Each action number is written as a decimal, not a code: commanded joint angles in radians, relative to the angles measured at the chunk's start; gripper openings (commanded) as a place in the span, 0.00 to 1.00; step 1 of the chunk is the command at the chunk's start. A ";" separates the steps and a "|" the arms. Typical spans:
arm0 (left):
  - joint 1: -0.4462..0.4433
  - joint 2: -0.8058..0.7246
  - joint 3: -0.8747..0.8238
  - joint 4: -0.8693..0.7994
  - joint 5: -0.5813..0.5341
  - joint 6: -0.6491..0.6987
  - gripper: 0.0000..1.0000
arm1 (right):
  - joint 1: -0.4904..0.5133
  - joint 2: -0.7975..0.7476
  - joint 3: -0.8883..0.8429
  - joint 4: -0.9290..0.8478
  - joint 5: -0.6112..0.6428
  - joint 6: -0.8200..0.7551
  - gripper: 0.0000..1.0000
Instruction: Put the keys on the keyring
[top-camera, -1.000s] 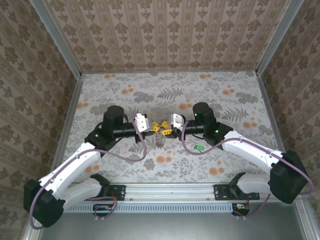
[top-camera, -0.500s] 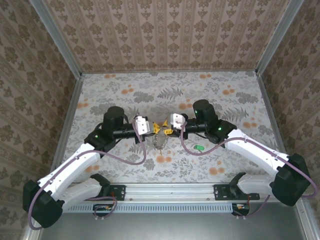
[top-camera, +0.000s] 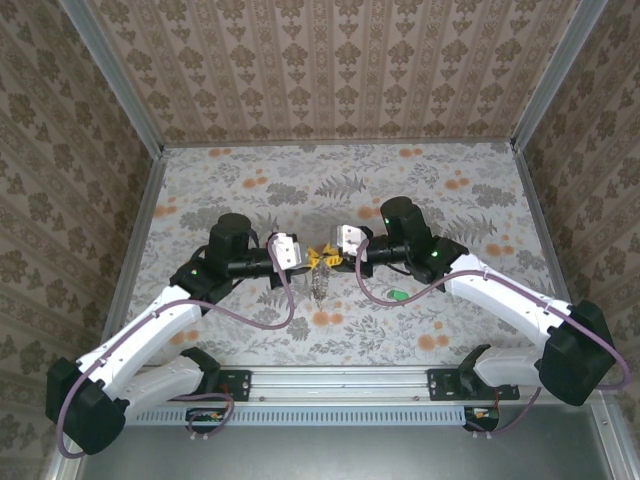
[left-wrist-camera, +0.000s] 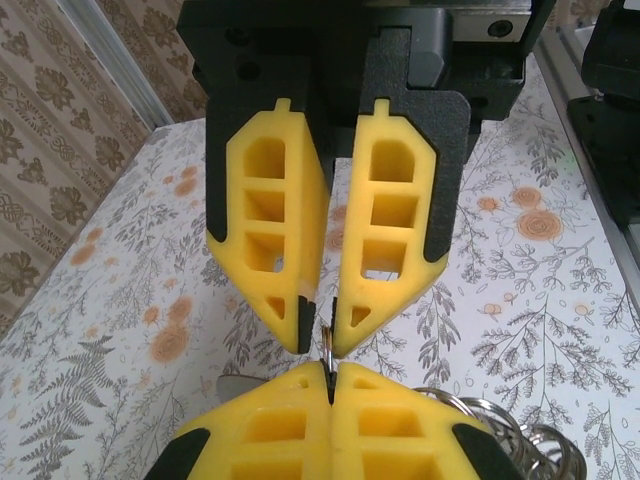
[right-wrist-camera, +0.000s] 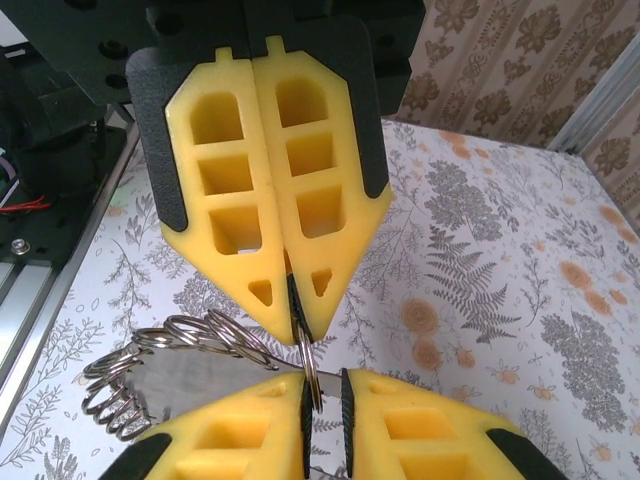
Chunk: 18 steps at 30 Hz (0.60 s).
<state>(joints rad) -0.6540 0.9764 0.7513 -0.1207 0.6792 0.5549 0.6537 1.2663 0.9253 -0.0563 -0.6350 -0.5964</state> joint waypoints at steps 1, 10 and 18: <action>-0.009 -0.001 0.026 0.022 0.011 0.019 0.00 | 0.006 0.016 0.038 -0.014 -0.017 0.014 0.16; -0.008 -0.003 0.022 0.026 0.004 0.023 0.00 | 0.007 0.033 0.045 -0.005 -0.055 0.043 0.14; -0.009 -0.016 0.014 0.042 -0.028 0.019 0.00 | 0.006 0.031 0.036 0.022 -0.074 0.079 0.00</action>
<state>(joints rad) -0.6552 0.9756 0.7513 -0.1204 0.6498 0.5587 0.6556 1.2919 0.9367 -0.0639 -0.6701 -0.5480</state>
